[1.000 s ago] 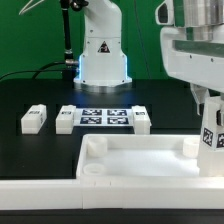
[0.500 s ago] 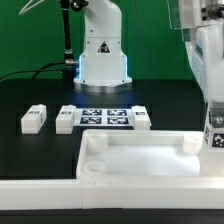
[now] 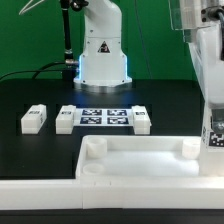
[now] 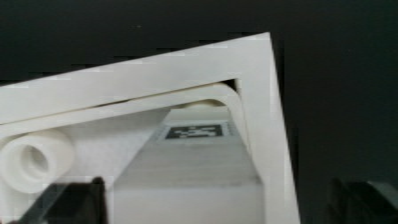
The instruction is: Assemble desk
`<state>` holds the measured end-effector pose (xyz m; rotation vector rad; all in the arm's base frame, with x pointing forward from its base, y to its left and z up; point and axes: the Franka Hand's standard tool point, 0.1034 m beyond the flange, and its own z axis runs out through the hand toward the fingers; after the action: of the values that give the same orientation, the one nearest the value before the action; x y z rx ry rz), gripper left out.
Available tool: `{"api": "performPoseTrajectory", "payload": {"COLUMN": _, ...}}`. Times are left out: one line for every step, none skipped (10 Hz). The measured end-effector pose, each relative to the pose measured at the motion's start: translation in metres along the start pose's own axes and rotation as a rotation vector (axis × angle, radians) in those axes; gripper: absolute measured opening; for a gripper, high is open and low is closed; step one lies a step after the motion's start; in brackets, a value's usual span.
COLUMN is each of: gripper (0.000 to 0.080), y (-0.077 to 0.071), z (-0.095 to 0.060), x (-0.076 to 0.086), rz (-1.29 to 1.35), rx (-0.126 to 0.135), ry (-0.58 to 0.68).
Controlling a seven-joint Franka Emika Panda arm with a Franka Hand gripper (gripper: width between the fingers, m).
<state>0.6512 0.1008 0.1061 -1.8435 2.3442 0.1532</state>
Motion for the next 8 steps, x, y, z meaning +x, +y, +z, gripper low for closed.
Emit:
{"api": "performPoseTrajectory", "payload": {"gripper": 0.062, "y": -0.003, "z": -0.016, "x": -0.006, "rz": -0.024, "rx": 0.022, "ry": -0.013}}
{"api": "performPoseTrajectory", "payload": {"gripper": 0.0645, "y": 0.0, "z": -0.032, "x": -0.01, "rz": -0.026, "rx": 0.041, "ry": -0.025}}
{"api": "performPoseTrajectory", "payload": {"gripper": 0.0645, "y": 0.002, "z": -0.046, "x": -0.015, "rz": -0.031, "rx": 0.049, "ry": -0.036}}
{"api": "performPoseTrajectory", "payload": {"gripper": 0.0649, "y": 0.003, "z": -0.044, "x": -0.014, "rz": -0.032, "rx": 0.048, "ry": -0.034}}
{"api": "performPoseTrajectory", "payload": {"gripper": 0.0649, "y": 0.003, "z": -0.043, "x": -0.014, "rz": -0.033, "rx": 0.047, "ry": -0.033}}
{"api": "performPoseTrajectory", "payload": {"gripper": 0.0649, "y": 0.003, "z": -0.043, "x": -0.015, "rz": -0.033, "rx": 0.047, "ry": -0.033}}
{"api": "performPoseTrajectory", "payload": {"gripper": 0.0649, "y": 0.003, "z": -0.043, "x": -0.014, "rz": -0.033, "rx": 0.047, "ry": -0.033}}
{"api": "performPoseTrajectory", "payload": {"gripper": 0.0649, "y": 0.003, "z": -0.043, "x": -0.015, "rz": -0.033, "rx": 0.046, "ry": -0.033}}
